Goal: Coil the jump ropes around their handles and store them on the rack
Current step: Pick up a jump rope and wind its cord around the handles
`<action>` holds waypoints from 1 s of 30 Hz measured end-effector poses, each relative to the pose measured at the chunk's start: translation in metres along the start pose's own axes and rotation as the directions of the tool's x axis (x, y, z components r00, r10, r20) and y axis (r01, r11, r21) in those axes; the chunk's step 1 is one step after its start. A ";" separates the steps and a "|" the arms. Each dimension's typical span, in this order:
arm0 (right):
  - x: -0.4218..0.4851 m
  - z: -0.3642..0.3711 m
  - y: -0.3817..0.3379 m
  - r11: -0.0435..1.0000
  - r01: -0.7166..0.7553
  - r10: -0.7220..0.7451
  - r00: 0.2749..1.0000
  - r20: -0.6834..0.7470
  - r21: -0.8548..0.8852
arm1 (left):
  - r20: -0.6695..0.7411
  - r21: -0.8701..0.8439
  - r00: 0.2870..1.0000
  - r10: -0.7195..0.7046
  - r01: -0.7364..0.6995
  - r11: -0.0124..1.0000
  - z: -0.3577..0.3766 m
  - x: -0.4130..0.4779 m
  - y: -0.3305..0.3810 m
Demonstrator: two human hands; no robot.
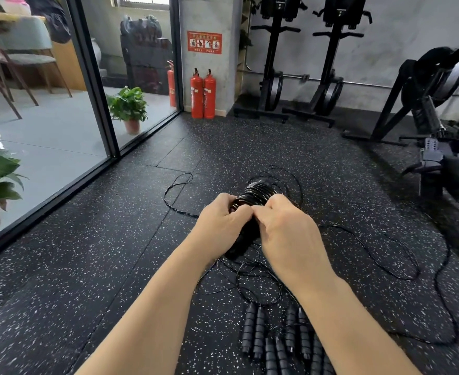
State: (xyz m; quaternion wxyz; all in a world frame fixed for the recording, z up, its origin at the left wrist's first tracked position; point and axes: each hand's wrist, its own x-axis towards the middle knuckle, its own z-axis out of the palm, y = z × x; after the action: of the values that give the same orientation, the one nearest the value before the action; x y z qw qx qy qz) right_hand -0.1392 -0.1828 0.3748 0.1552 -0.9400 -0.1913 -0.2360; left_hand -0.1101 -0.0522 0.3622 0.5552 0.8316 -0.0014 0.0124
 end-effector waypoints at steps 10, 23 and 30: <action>0.006 -0.004 -0.002 0.978 -0.161 0.178 0.976 0.122 -0.136 | 0.009 0.246 0.998 0.060 -0.060 0.968 0.009 -0.002 -0.002; 0.004 -0.011 0.022 0.988 -0.145 0.120 0.935 0.334 0.051 | 0.360 -0.062 0.927 -0.101 0.132 0.989 -0.006 -0.006 -0.003; 0.002 -0.011 0.026 0.962 -0.268 0.241 0.920 0.309 0.048 | 0.285 -0.242 0.945 -0.161 0.233 0.942 0.009 -0.007 0.002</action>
State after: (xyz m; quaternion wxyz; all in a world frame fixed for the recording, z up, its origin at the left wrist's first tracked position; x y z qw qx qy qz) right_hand -0.1305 -0.2098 0.3799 0.1955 -0.9738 -0.0992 -0.0596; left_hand -0.1174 -0.0617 0.3607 0.6574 0.7376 0.0077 -0.1536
